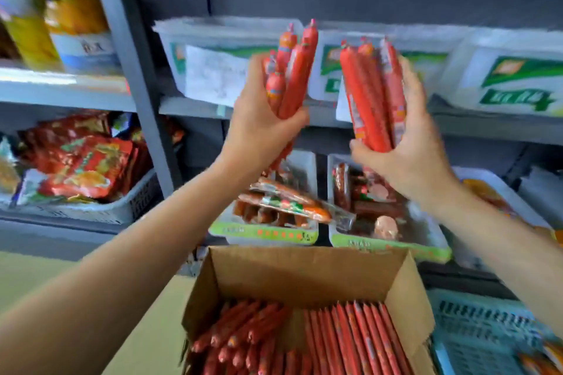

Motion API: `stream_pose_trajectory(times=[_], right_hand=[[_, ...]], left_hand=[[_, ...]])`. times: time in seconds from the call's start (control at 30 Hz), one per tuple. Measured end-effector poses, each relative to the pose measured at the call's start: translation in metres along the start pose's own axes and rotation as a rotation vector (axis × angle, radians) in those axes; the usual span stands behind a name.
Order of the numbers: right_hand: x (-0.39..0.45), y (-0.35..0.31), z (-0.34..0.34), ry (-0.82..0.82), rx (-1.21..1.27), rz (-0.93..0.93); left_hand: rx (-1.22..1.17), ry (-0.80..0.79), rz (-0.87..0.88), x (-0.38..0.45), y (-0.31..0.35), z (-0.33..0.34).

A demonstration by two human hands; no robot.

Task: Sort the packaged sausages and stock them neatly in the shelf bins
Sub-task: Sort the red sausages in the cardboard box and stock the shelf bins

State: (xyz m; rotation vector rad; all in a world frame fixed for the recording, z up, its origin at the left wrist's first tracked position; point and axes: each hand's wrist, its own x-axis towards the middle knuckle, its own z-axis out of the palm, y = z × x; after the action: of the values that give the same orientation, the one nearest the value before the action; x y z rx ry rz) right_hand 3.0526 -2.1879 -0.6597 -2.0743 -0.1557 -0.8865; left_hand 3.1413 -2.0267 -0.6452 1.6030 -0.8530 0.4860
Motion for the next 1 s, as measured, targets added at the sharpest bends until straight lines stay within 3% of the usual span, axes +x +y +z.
stream_pose_trajectory(times=[0.13,0.23,0.4,0.6,0.67,0.73,0.9,1.0], right_hand=[[0.093,-0.055,-0.009,0.074,-0.054,-0.226],[0.152,-0.072,-0.022,0.053,-0.125,-0.213],[0.226,-0.075,-0.031,-0.171,-0.279,0.014],[0.255,-0.056,-0.024,-0.491,-0.296,0.053],[0.258,-0.049,-0.014,-0.566,-0.317,0.048],[0.267,-0.044,0.002,-0.618,-0.314,0.058],[0.289,-0.044,0.049,-0.757,-0.296,0.013],[0.301,-0.04,0.077,-0.914,-0.427,-0.004]], left_hand=[[0.078,0.12,0.226,0.095,0.042,-0.047],[0.317,0.044,0.219,0.171,0.055,-0.063],[1.022,-0.492,-0.088,0.233,0.017,-0.048],[0.827,-0.825,-0.388,0.217,-0.017,-0.04],[1.008,-0.89,-0.37,0.219,-0.021,-0.043],[1.188,-0.876,-0.318,0.221,-0.028,-0.051],[1.25,-0.66,-0.24,0.217,-0.018,-0.085],[1.239,-0.611,-0.249,0.213,-0.014,-0.105]])
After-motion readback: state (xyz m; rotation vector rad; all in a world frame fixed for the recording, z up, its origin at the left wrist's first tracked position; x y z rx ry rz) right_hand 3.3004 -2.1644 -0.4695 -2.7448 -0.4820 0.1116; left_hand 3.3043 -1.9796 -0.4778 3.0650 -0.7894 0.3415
